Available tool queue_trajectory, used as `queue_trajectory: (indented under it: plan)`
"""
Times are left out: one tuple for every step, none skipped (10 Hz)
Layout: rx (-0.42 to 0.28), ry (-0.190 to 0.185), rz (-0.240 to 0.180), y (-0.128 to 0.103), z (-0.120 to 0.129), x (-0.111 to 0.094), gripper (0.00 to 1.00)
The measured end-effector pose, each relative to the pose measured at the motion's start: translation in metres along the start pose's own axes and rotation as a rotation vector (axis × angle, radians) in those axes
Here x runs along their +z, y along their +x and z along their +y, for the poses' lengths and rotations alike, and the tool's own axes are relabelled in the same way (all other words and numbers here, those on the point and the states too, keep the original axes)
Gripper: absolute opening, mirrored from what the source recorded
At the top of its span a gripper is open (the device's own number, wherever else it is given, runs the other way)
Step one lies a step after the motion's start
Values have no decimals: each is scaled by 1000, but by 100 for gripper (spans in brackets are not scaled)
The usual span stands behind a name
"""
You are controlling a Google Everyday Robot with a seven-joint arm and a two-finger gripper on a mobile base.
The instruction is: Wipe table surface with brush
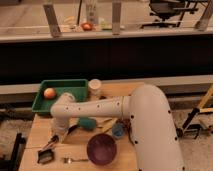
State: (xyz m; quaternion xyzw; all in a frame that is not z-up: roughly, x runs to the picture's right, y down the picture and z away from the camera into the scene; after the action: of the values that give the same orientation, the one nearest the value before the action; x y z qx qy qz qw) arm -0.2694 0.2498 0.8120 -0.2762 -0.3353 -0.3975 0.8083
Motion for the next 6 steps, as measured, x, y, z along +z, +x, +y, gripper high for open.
queue_trajectory:
  plan:
    - [-13, 0, -1, 0, -1, 0, 0]
    - [-26, 0, 0, 1, -2, -1, 0]
    - [-35, 2, 2, 2, -4, -2, 0]
    - [-44, 4, 8, 3, -5, -4, 0]
    - [-54, 7, 16, 3, -6, -7, 0]
    - [-64, 11, 30, 2, -8, -11, 0]
